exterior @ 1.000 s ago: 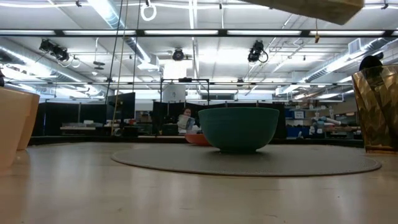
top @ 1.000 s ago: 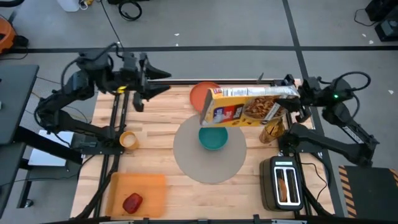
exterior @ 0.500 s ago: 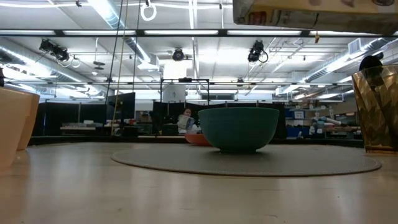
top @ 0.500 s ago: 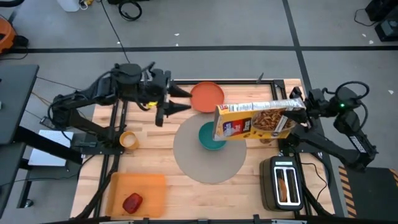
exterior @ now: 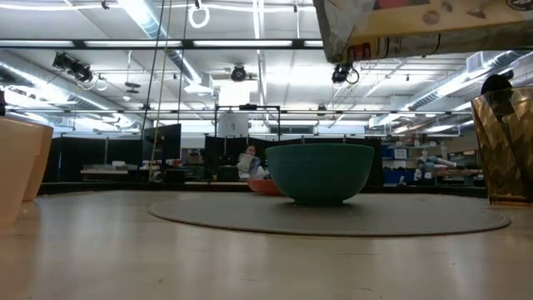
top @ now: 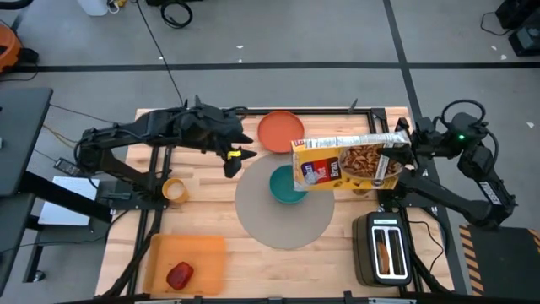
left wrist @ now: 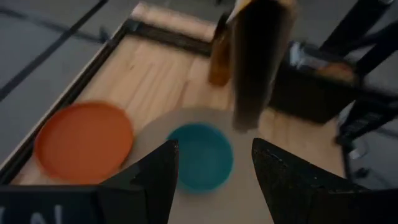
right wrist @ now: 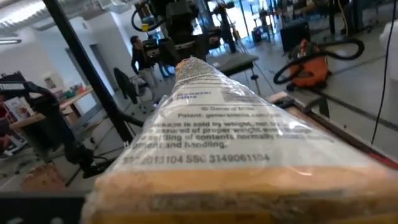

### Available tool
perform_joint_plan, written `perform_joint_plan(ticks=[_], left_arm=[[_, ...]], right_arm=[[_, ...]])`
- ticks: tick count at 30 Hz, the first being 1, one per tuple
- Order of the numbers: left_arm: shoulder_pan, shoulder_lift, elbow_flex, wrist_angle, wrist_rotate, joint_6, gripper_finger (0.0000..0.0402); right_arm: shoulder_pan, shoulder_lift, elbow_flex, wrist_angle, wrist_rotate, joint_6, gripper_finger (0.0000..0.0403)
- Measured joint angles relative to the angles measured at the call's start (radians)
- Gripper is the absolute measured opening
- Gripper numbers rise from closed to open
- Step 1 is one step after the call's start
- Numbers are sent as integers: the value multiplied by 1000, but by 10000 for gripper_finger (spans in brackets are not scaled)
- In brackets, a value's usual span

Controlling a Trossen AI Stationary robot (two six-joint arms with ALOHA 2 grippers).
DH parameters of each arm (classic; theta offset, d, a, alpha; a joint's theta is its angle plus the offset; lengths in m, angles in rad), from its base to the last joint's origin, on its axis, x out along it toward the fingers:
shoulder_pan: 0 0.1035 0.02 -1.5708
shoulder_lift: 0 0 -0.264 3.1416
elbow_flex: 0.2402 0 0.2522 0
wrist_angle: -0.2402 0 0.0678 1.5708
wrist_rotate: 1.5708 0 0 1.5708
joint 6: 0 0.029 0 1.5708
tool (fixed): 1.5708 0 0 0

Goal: Arrange a breakfast setting
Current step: Pour the cereal into the green bowl

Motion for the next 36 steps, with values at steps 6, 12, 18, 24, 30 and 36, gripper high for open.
perform_joint_plan(ticks=[6,12,18,24,30,36], left_arm=[[12,51,1,-61,-24,-1,210],[47,100,0,-186,-25,-16,210],[75,131,0,-202,-27,16,210],[101,142,0,-202,-27,40,210],[128,142,0,-202,-43,64,210],[165,140,0,-210,-43,89,210]], right_arm=[[1,57,4,-1,0,-22,151],[16,128,46,-10,-1,-50,151],[46,218,146,-108,42,-124,151],[94,297,227,-144,76,-169,151],[166,379,302,-203,145,-210,151],[260,442,348,-208,225,-225,151]])
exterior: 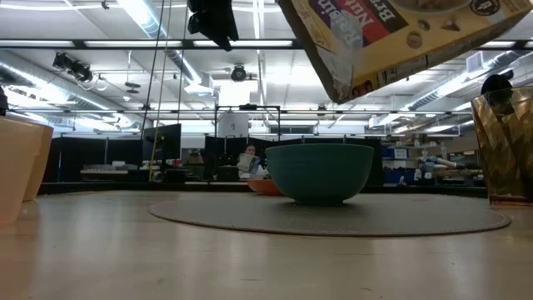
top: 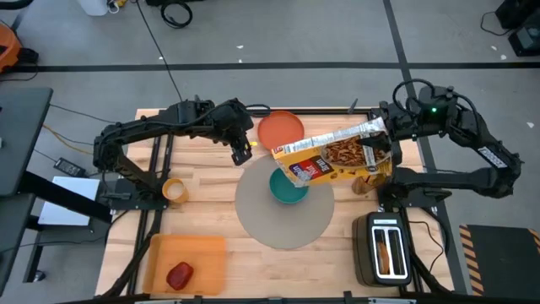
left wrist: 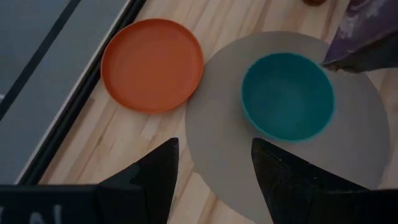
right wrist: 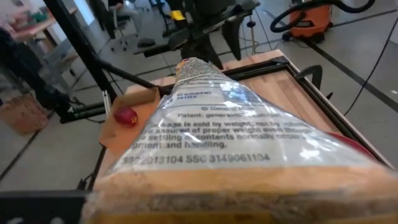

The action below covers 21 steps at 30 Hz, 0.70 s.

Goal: Arrange a breakfast setting
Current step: Pour the cereal into the green bowl

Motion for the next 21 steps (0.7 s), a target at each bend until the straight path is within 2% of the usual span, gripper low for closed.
perform_joint_plan(ticks=[12,21], left_arm=[[3,-43,0,-157,0,-10,210],[-13,-111,0,-140,0,-58,210]], right_arm=[[164,106,46,-12,161,-68,151],[173,123,46,-9,172,-86,151]])
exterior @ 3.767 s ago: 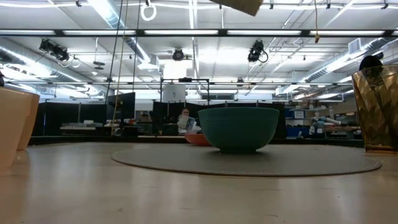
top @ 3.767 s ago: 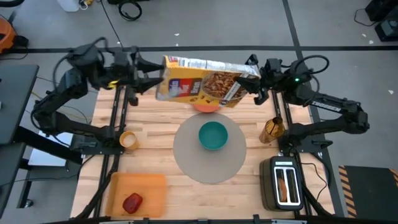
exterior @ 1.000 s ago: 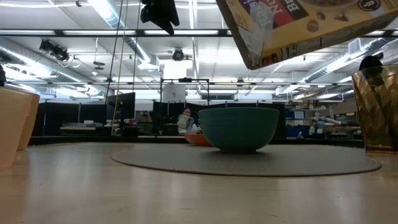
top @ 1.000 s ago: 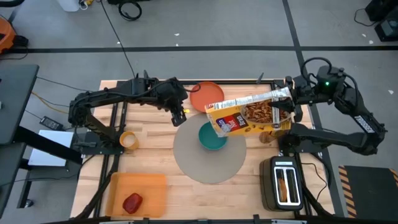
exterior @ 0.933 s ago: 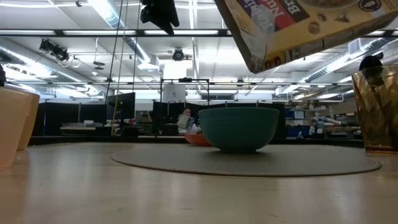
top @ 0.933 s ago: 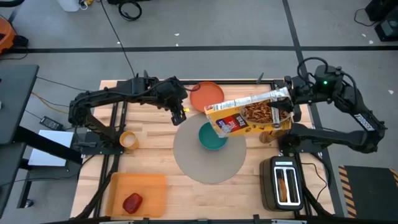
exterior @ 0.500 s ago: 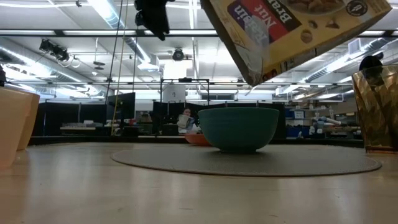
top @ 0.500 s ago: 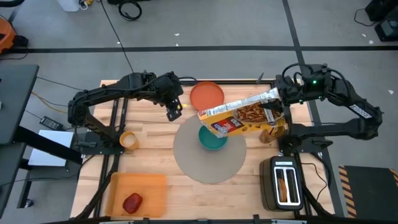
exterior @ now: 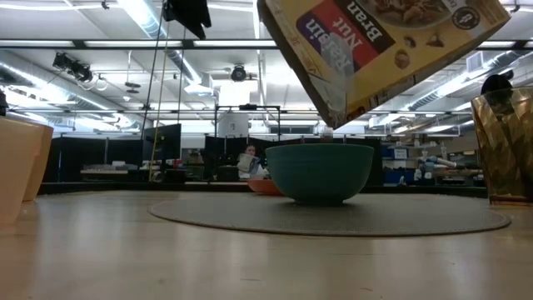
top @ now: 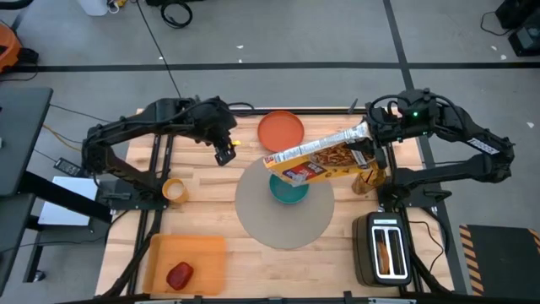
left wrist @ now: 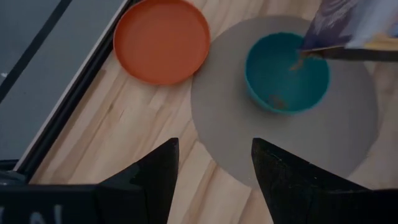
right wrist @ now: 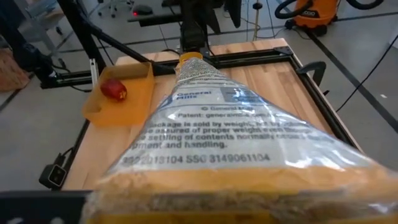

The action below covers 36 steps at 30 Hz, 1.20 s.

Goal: Arrange a breakfast setting
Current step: Pour the cereal into the green bowl

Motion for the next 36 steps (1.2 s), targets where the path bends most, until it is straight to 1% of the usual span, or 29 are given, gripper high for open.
perform_joint_plan(ticks=[10,15,20,27,34,36], left_arm=[[-53,-27,-1,67,0,-8,210],[-54,-40,-1,76,0,-28,210],[-54,-54,0,97,0,-32,210],[-54,-55,0,109,0,-46,210],[-54,-55,0,110,0,-54,210],[-54,-55,0,110,0,-54,210]], right_arm=[[3,19,0,-17,-11,-25,151],[31,47,1,-18,-12,-39,151],[52,83,34,-32,20,-81,151],[56,130,89,-89,38,-130,151],[56,158,91,-80,44,-137,151],[57,167,91,-61,31,-141,151]])
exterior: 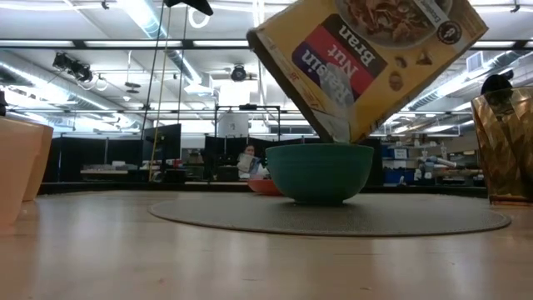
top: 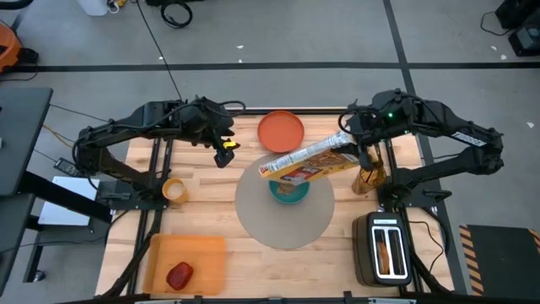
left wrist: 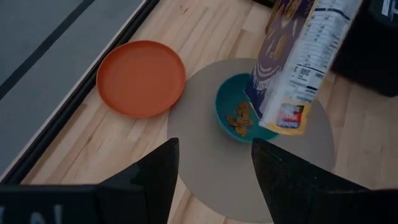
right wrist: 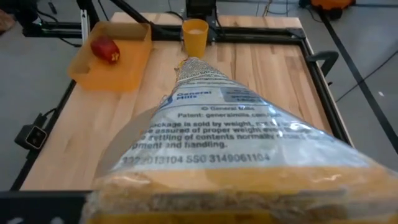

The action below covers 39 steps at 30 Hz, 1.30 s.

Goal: Arrange a breakfast setting
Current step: Pour the cereal into the green bowl

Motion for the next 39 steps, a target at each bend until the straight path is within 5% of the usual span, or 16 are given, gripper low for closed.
perform_joint_plan(ticks=[39], left_arm=[[1,1,0,1,0,-6,210]], right_arm=[[53,18,38,-22,41,-37,151]])
